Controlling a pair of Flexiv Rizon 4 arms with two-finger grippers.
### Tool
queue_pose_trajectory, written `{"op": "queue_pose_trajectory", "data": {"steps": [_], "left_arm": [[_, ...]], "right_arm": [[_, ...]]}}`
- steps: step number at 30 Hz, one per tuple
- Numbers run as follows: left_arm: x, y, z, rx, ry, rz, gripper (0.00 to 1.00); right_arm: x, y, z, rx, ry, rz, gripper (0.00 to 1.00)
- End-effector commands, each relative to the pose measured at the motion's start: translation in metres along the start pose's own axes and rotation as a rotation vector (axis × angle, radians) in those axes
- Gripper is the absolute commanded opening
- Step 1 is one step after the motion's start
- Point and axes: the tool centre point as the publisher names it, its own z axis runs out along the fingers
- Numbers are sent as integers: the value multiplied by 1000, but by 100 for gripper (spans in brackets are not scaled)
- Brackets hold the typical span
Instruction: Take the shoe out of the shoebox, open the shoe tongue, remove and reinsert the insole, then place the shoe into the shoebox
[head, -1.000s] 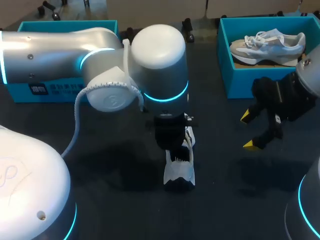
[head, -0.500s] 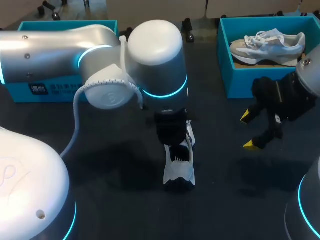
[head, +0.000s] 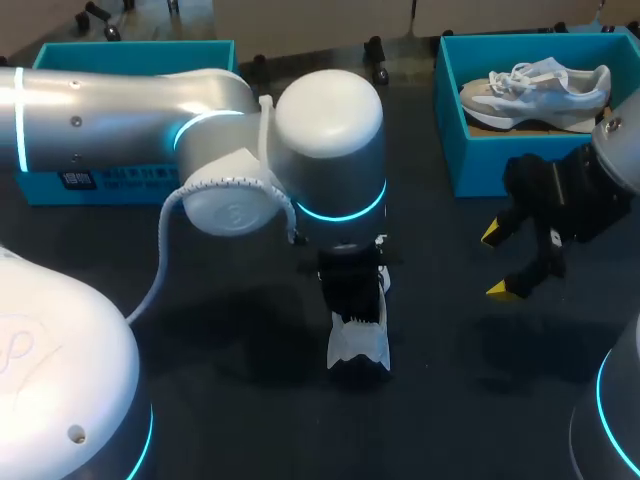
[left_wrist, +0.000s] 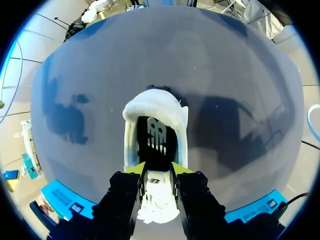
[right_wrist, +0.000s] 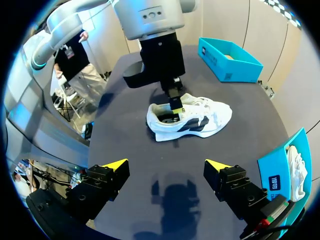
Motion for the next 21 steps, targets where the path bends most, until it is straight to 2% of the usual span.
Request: {"op": "queue_pose_trajectory", "data": {"steps": [1,5,11,13,16,17,18,19,20,21], "left_arm": [[9,6,-18,-5,-2,-49,29],[13,7,-30,13,-19,-134,36],[23,10,-42,-25,-22,-180,44],[30,15,-49,-65,-26,-189,49],[39,21,-59,-83,-31,-211,50],[42,22,-61,-81,-28,-215,55],[45,22,-63,-81,-25,-214,72],[48,22,-65,-90,-23,-210,84],[50,22,-68,-90,-29,-213,94],[52,21,-69,-81,-32,-203,100]], "right_arm": [[1,-1,1,0,-2,0,100],[1,-1,1,0,-2,0,100],[1,-1,1,0,-2,0,100],[1,-1,1,0,-2,0,100],[1,-1,1,0,-2,0,100],[1,-1,1,0,-2,0,100],[1,-1,1,0,-2,0,100],[1,-1,1,0,-2,0,100],[1,-1,1,0,-2,0,100],[1,-1,1,0,-2,0,100]]}}
